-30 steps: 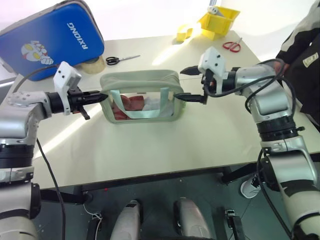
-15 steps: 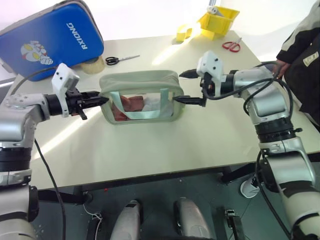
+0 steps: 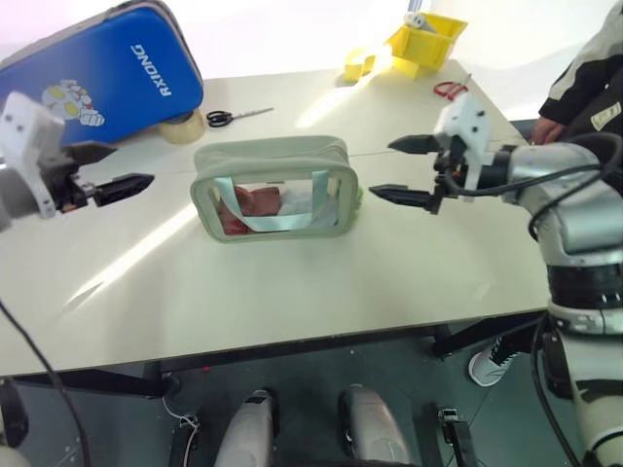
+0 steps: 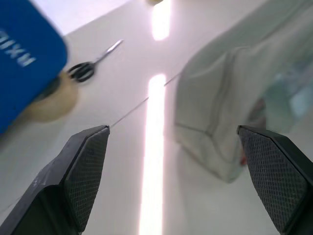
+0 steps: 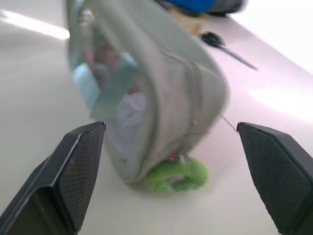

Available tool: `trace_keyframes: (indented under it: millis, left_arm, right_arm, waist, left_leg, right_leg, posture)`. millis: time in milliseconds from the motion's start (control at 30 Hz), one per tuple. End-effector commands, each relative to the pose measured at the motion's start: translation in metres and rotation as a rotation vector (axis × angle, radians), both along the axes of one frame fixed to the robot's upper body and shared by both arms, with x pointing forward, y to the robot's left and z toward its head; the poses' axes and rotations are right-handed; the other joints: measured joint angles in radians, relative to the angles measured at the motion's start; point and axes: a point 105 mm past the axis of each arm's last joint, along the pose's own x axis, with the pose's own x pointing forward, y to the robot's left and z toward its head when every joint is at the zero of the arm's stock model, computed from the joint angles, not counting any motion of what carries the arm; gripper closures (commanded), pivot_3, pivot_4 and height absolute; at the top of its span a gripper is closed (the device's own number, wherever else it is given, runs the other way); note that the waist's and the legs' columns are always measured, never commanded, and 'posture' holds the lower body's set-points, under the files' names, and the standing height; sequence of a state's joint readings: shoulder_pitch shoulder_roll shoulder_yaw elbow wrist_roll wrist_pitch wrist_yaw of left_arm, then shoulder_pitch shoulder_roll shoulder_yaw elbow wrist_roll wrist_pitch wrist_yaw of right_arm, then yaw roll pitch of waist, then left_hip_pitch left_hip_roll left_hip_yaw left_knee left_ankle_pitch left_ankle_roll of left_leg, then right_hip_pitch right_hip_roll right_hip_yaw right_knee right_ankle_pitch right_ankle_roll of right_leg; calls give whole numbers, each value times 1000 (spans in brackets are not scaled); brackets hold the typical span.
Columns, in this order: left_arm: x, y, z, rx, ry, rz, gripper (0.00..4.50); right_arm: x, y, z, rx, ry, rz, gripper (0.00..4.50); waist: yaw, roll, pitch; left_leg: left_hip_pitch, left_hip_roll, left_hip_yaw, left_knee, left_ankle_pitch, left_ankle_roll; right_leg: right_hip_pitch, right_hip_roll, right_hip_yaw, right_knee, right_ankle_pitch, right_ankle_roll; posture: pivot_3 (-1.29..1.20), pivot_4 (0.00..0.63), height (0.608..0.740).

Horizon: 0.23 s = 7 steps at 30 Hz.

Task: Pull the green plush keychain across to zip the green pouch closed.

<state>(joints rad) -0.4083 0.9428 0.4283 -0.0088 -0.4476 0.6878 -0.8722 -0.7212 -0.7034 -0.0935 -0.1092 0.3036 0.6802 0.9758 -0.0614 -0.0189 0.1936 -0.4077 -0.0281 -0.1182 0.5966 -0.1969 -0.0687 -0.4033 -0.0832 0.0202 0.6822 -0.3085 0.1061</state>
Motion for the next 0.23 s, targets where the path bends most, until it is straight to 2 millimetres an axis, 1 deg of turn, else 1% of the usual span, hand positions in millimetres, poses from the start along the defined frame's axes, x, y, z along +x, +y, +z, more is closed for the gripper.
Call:
trace_keyframes:
  millis: [33, 100, 167, 233]
  left_arm:
    - [-4, 8, -25, -67, -40, 166, 62]
    - [-3, 7, -49, -118, -36, 252, 62]
    - [-1, 3, -73, -191, -36, 352, 62]
    - [1, -1, -87, -233, -38, 418, 62]
  right_arm:
    - [1, -22, -12, 83, -43, -216, 0]
    - [5, -36, -35, 98, -59, -368, 0]
    - [9, -53, -64, 116, -65, -533, 0]
    - [10, -63, -81, 130, -78, -644, 0]
  waist:
    - [6, -1, 0]
    - [17, -3, 0]
    - [25, -4, -1]
    - [32, -4, -1]
  left_leg:
    - [0, 0, 0, 0, 0, 0]
    - [-1, 0, 0, 2, 0, 0]
    - [-1, 0, 0, 3, 0, 0]
    - [-1, 0, 1, 4, 0, 0]
  right_leg:
    - [0, 1, 0, 0, 0, 0]
    - [0, 2, 0, 0, 1, -1]
    - [-1, 2, 0, 0, 2, -2]
    - [1, 2, 0, 0, 2, -1]
  posture:
    - [0, 150, 740]
    - [0, 150, 740]
    - [0, 150, 740]
    - [0, 150, 740]
